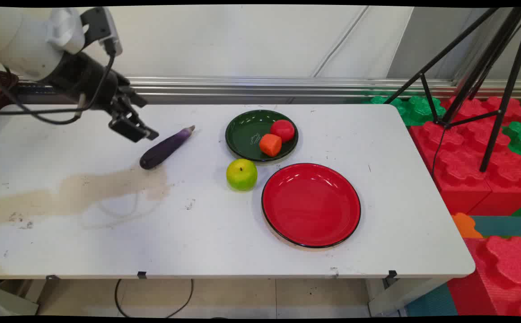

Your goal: Pick up the mandarin from the green plate

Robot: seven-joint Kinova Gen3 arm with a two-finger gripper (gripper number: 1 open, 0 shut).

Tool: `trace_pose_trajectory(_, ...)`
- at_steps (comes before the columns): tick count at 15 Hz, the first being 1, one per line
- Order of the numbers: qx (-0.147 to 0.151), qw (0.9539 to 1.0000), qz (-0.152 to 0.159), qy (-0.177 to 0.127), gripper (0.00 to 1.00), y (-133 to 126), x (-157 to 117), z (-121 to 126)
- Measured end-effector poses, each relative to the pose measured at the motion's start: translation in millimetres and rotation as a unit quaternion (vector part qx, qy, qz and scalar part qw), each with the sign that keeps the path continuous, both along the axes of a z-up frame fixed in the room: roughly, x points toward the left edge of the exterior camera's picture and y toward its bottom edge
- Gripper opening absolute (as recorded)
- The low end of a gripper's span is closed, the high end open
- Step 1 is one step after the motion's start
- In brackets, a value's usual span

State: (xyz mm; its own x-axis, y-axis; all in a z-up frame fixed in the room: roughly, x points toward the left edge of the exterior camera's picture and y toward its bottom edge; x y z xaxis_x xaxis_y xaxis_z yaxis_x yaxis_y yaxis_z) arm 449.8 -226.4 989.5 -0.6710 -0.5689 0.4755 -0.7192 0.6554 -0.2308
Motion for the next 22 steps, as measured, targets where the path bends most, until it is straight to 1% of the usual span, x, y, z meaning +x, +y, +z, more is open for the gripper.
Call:
trace_pose_trajectory(3, -0.010, 0.9999, 0.001, -0.004, 1.00, -12, -12, 9)
trace_pose_trajectory(7, -0.018, 0.9997, 0.012, -0.013, 1.00, -34, -37, 20)
trace_pose_trajectory(10, -0.017, 0.9994, 0.020, -0.023, 1.00, -51, -55, 24)
trace_pose_trajectory(13, -0.010, 0.9991, 0.026, -0.034, 1.00, -70, -76, 23)
trace_pose_trajectory(16, 0.004, 0.9985, 0.043, -0.034, 1.00, -95, -103, 13)
trace_pose_trajectory(18, 0.015, 0.9977, 0.059, -0.031, 1.00, -113, -123, 1)
trace_pose_trajectory(19, 0.018, 0.9973, 0.064, -0.030, 1.00, -117, -128, -3)
trace_pose_trajectory(22, 0.034, 0.9954, 0.086, -0.027, 1.00, -142, -153, -25)
